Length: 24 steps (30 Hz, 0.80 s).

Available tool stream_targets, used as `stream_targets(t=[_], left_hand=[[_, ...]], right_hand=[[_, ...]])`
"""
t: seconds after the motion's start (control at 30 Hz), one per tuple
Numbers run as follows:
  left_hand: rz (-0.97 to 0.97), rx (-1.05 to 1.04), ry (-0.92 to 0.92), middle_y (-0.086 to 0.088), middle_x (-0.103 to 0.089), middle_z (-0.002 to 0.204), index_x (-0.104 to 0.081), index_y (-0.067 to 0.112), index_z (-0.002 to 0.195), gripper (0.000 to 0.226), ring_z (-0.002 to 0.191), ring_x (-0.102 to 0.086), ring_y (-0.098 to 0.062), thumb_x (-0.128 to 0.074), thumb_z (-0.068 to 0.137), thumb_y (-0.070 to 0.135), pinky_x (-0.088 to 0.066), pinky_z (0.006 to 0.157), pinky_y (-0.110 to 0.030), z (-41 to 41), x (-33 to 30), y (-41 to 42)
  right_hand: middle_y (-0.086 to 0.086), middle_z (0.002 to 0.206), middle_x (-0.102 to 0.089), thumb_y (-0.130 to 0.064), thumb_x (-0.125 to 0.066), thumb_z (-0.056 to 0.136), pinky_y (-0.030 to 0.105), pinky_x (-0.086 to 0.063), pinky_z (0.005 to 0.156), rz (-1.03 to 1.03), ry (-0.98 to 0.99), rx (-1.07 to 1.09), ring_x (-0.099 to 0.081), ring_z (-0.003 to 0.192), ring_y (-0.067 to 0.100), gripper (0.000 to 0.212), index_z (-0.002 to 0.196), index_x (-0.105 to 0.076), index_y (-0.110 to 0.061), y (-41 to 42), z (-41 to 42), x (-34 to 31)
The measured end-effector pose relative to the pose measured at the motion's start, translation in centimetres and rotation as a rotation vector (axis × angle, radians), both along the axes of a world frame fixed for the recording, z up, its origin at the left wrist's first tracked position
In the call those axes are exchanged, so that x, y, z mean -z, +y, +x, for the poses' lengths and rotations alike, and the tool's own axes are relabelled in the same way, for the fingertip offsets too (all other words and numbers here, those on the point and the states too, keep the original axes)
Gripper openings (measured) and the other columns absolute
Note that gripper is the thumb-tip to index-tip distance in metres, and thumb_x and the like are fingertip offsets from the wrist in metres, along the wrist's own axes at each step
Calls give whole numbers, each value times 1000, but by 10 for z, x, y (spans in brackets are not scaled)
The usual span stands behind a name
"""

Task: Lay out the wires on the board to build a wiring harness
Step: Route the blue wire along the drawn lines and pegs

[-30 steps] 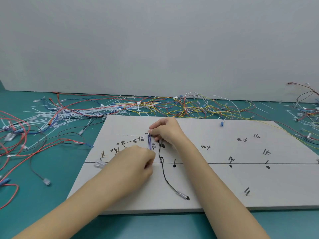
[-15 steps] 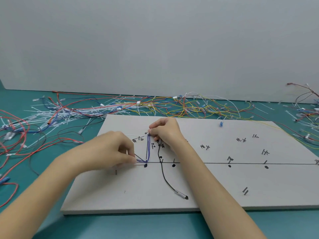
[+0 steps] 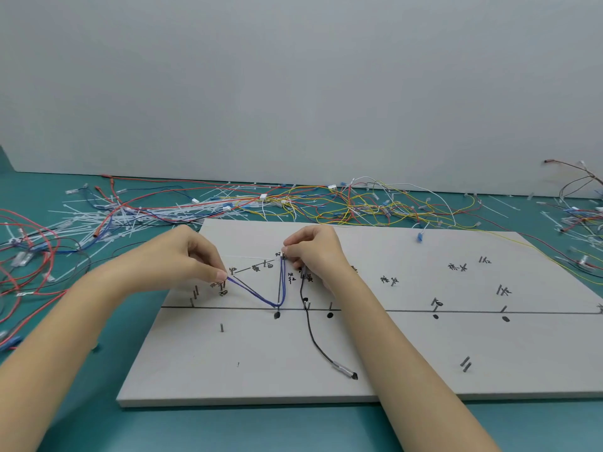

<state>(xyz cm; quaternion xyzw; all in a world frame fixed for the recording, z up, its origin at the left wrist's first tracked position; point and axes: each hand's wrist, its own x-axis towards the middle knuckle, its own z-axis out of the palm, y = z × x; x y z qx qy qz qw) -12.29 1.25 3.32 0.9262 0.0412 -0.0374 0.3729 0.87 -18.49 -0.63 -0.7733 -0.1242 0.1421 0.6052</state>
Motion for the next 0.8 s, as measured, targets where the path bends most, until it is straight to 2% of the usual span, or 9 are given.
stream_targets(t=[0.13,0.3,0.43,0.5,0.6,0.67,0.73,0.8], left_hand=[[30,-28,16,7,-73,72,-77,30,73,11,62,-61,-1,-75,81,22,-40,58,-17,4,6,1],[25,-77,4,7,-73,71,-77,31,70,12,60,-60,0,-77,78,22,-44,57,-19,6,8,3],[-4,-93,7,8,-72,65,-78,26,67,14,50,-55,3,-78,77,17,-41,49,-11,7,8,6],[10,-82,35,6,-73,67,-78,24,66,14,53,-58,1,-78,77,16,-41,52,-11,8,10,7],[5,-81,68,0,-74,72,-77,23,69,6,65,-61,-12,-81,71,28,-44,66,-25,8,10,7],[-10,-85,88,0,-74,75,-77,22,72,14,69,-62,-15,-78,66,35,-45,72,-31,8,10,8],[-15,-86,102,0,-74,76,-77,21,71,5,71,-61,-15,-79,73,25,-45,77,-33,8,11,7],[0,-90,105,0,-73,74,-76,21,68,11,68,-60,-13,-77,78,16,-45,77,-32,10,13,7]], right_hand=[[15,72,-64,8,-70,80,27,-49,54,6,-6,3,-53,53,22,7,84,-68,3,0,0,0],[15,71,-64,7,-70,79,26,-48,52,-1,-14,3,-53,50,21,8,80,-67,0,0,1,2],[14,70,-64,6,-70,79,28,-48,53,-8,-24,4,-53,49,21,11,77,-66,-4,1,2,3],[15,71,-64,6,-70,79,30,-49,55,-2,-24,6,-54,51,22,11,77,-66,-4,1,2,4],[13,69,-65,4,-71,79,26,-47,52,-18,-19,7,-53,48,19,11,76,-67,-5,0,2,3],[13,69,-65,4,-71,79,26,-47,52,-18,-18,4,-53,47,18,12,75,-66,-6,0,2,2],[13,71,-64,5,-70,79,30,-48,55,-18,-27,7,-53,49,20,13,74,-66,-7,1,1,2],[13,71,-64,5,-70,79,32,-48,57,-20,-34,9,-53,51,20,13,75,-66,-6,1,0,2]])
